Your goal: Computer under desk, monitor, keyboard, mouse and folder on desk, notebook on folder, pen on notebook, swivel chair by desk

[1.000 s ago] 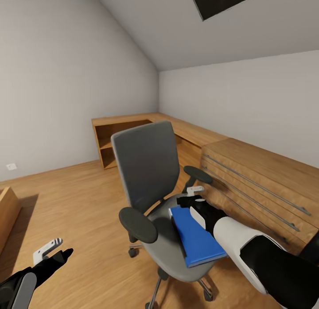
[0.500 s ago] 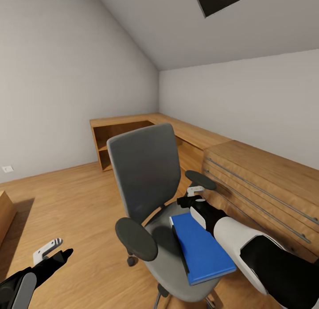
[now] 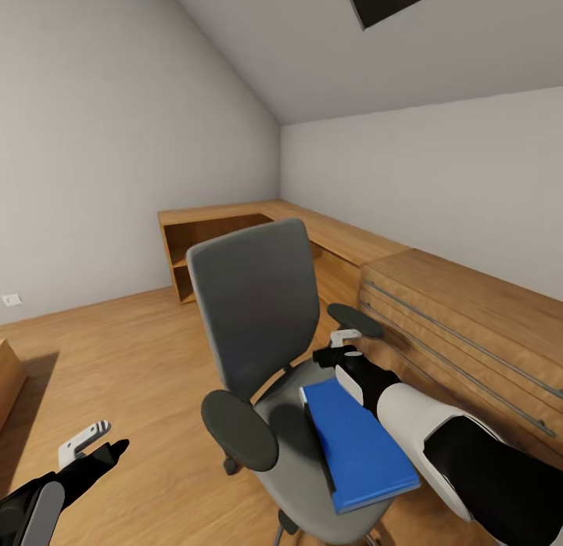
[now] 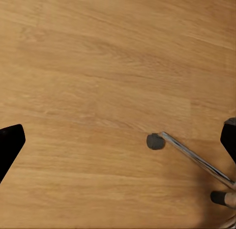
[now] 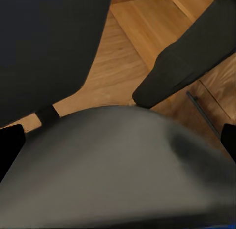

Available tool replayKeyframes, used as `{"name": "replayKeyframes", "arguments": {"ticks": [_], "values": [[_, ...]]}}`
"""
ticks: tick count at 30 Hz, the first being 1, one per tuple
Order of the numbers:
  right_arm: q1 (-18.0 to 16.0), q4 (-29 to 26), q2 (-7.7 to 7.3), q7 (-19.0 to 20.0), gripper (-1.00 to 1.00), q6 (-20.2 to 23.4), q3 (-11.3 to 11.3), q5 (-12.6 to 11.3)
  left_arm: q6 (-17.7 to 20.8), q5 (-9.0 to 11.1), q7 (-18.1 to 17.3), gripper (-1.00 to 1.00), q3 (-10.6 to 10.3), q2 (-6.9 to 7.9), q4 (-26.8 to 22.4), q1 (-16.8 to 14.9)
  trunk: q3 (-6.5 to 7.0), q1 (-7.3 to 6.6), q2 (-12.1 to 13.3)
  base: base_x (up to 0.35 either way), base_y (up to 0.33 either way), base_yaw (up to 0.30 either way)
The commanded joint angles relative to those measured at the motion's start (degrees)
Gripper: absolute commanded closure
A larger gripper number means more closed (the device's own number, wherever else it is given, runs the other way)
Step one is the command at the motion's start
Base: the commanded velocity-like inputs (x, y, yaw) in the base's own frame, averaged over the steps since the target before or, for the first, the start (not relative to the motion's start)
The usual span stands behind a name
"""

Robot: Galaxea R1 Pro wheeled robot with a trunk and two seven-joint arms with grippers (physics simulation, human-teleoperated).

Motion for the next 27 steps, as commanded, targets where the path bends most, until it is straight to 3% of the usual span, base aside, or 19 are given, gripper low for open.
{"name": "replayKeyframes", "arguments": {"ticks": [1, 27], "values": [[0.0, -0.1, -0.02, -0.4, -1.0, 0.3, 0.5, -0.4, 0.3, 0.6, 0.5, -1.0, 0.0, 0.01, -0.1, 0.0, -0.06, 0.01, 0.0, 0.144, 0.0, 0.0], [0.0, -0.3, 0.08, -0.6, -1.0, 0.6, 0.5, -0.3, 0.5, 0.6, 0.4, -1.0, 0.1, 0.09, -0.1, 0.0, -0.3, 0.01, 0.0, 0.021, 0.0, 0.0]]}}
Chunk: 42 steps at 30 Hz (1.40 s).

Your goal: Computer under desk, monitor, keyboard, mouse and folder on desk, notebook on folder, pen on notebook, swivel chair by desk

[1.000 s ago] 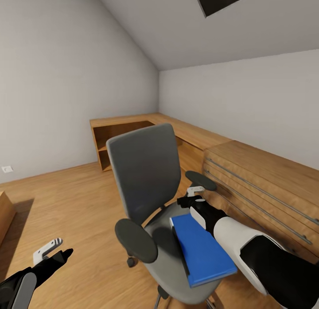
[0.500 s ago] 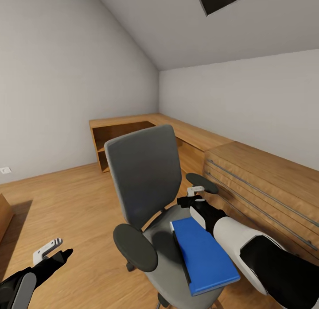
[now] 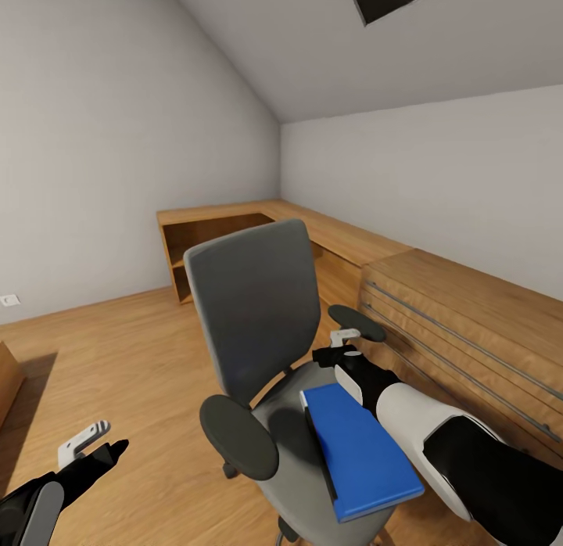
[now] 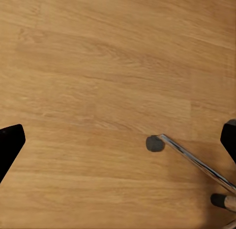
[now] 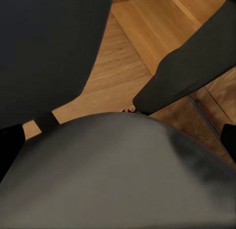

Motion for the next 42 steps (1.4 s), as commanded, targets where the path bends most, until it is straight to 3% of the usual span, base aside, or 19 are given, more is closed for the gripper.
{"name": "replayKeyframes", "arguments": {"ticks": [1, 23, 39, 42], "values": [[0.0, -0.1, -0.03, -0.4, -1.0, 0.3, 0.5, -0.4, 0.3, 0.6, 0.5, -1.0, 0.0, 0.01, -0.1, 0.0, -0.13, -0.01, 0.0, 0.0, 0.0, 0.0], [0.0, -0.1, -0.06, -0.4, -1.0, 0.4, 0.5, -0.4, 0.3, 0.6, 0.5, -1.0, 0.0, -0.04, -0.2, 0.0, -2.0, -0.01, 0.0, 0.0, 0.0, 0.0], [0.0, 0.0, -0.12, -0.3, -1.0, 0.4, 0.4, -0.6, 0.2, 0.7, 0.5, -1.0, 0.0, -0.01, -0.3, 0.0, -5.31, 3.5, -6.4, 0.0, 0.0, 0.0], [0.1, 0.1, 0.48, -0.4, -1.0, 0.6, 0.4, -0.5, 0.3, 0.7, 0.6, -1.0, 0.1, -0.8, -0.8, 0.0, -5.3, 3.5, -6.4, 0.0, 0.0, 0.0]]}}
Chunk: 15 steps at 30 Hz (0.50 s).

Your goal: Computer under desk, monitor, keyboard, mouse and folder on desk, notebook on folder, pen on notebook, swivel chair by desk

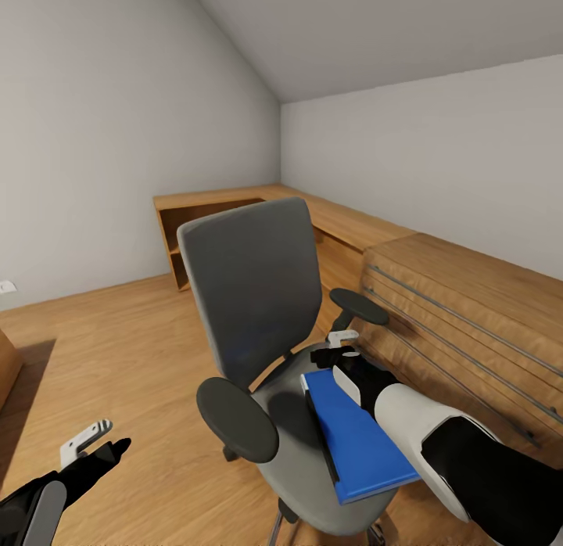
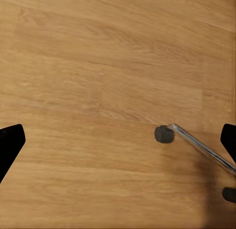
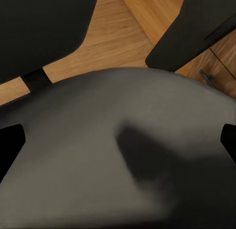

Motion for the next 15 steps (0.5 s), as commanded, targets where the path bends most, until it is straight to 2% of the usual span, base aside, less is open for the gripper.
{"name": "replayKeyframes", "arguments": {"ticks": [1, 15], "values": [[0.0, -0.1, -0.02, -0.4, -1.0, 0.3, 0.5, -0.4, 0.2, 0.6, 0.5, -1.0, 0.0, 0.0, -0.1, 0.0, -0.05, -0.01, 0.0, 0.0, 0.0, 0.0], [0.1, -0.1, -0.34, -0.4, -1.0, 0.4, 0.6, -0.3, 0.3, 0.6, 0.5, -1.0, -0.1, 0.08, -0.2, 0.0, -0.05, -0.01, 0.0, 0.0, 0.0, 0.0]]}}
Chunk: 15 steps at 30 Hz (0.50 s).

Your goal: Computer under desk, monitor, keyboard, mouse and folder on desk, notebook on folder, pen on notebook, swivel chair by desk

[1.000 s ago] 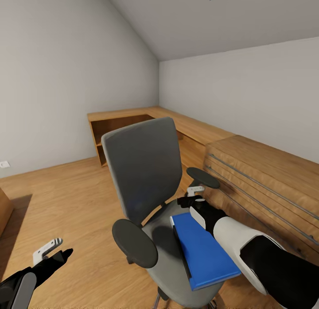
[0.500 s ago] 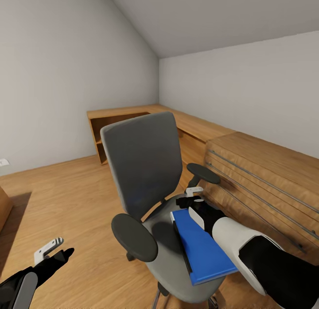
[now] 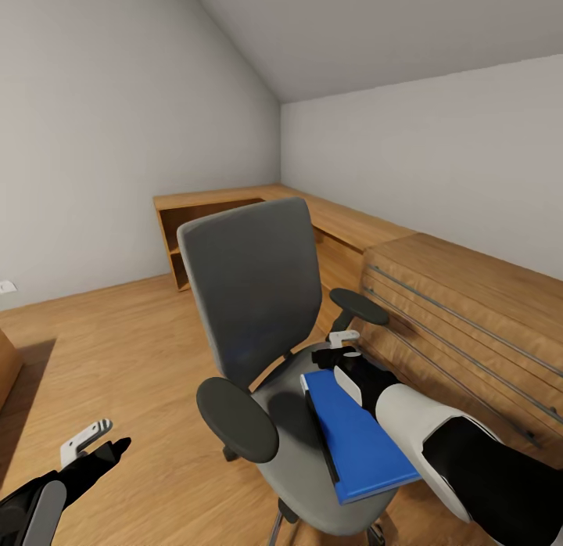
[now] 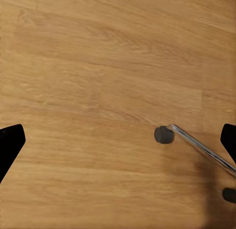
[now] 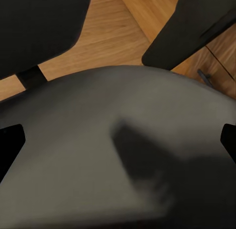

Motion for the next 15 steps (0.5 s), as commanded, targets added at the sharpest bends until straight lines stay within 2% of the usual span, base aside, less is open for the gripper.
{"name": "replayKeyframes", "arguments": {"ticks": [1, 15], "values": [[0.0, -0.1, -0.03, -0.4, -1.0, 0.3, 0.5, -0.4, 0.2, 0.6, 0.5, -1.0, 0.0, 0.01, -0.1, 0.0, -0.05, -0.01, 0.0, 0.0, 0.0, 0.0], [0.0, -0.1, -0.05, -0.4, -1.0, 1.0, 0.5, -0.5, 0.3, 0.6, 0.5, -1.0, 0.0, 0.03, -0.1, 0.0, -0.05, -0.01, 0.0, 0.0, 0.0, 0.0]]}}
